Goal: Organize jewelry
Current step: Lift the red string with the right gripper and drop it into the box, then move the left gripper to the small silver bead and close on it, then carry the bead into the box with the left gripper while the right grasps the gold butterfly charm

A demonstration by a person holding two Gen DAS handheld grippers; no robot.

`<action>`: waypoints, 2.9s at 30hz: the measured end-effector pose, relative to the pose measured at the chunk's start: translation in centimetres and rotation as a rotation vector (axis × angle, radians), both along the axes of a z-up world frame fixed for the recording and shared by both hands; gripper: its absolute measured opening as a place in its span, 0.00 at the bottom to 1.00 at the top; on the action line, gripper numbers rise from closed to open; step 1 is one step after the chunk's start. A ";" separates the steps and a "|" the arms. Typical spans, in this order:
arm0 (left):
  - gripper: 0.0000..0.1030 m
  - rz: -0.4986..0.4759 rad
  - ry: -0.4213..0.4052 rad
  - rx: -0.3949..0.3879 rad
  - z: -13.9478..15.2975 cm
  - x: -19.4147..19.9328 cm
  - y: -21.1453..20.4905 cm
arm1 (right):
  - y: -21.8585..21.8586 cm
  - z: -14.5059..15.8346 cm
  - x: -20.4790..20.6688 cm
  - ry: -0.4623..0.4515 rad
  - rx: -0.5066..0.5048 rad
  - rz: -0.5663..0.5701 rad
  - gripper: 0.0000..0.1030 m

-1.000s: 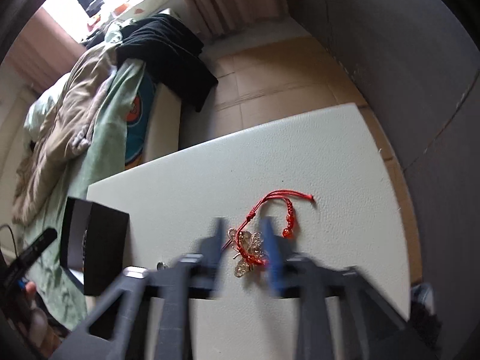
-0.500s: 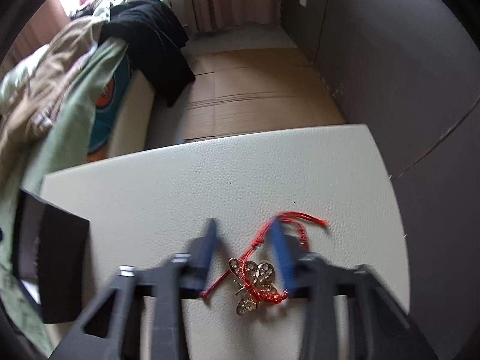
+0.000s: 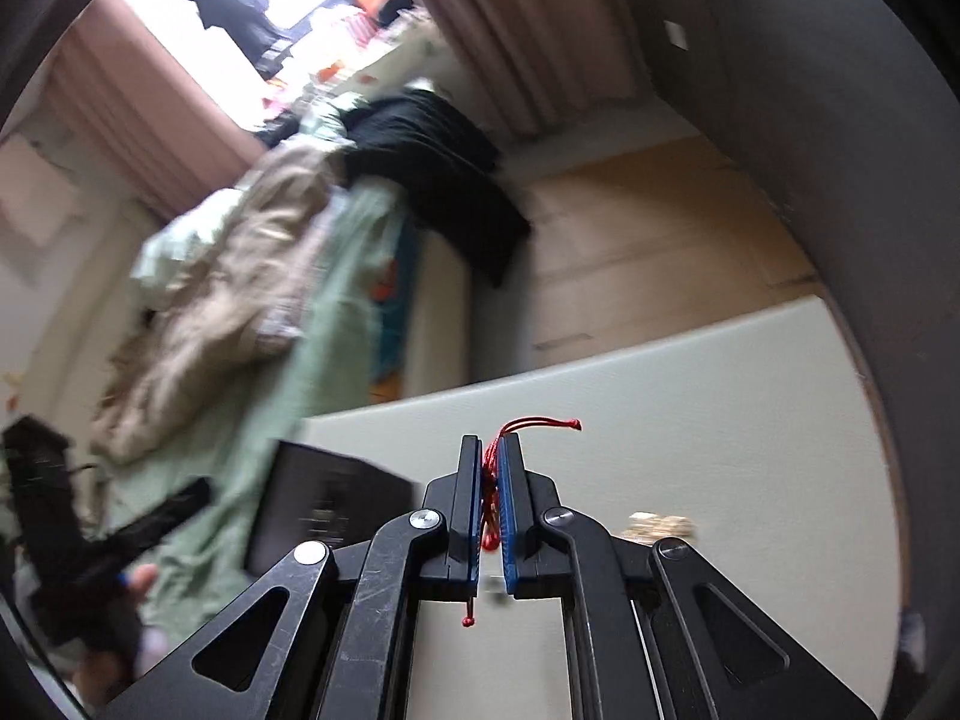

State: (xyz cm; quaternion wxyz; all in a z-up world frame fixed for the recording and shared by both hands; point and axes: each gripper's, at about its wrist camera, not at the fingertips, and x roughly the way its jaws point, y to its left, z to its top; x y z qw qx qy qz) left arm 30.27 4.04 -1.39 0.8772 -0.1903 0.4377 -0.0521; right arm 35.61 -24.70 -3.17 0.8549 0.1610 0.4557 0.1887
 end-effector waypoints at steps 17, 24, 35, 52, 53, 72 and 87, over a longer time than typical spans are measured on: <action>1.00 0.127 -0.109 -0.039 1.4 -1.0 3.9 | 9.5 -0.2 -1.9 0.056 0.189 0.221 0.74; 0.99 0.015 -0.133 0.003 1.9 -0.9 0.6 | 4.6 -0.6 -1.9 0.089 0.104 0.112 0.83; 1.00 -0.169 -0.106 0.076 1.6 -1.2 -6.7 | -2.9 -0.4 -2.1 0.104 -0.071 -0.033 0.83; 0.81 -0.430 -0.037 0.313 -2.4 -2.5 -16.2 | -10.3 0.0 -4.0 0.042 -0.246 -0.145 0.83; 0.77 -0.446 -0.032 0.313 -2.8 -2.6 -16.5 | -10.5 0.1 -4.1 0.038 -0.244 -0.141 0.83; 0.29 -0.436 0.070 0.354 -8.4 0.4 -18.9 | -12.1 0.2 -4.2 0.028 -0.239 -0.121 0.77; 0.13 -0.369 -0.006 0.257 -5.4 0.4 -16.4 | -7.0 -4.3 -2.7 0.113 -0.285 0.076 0.54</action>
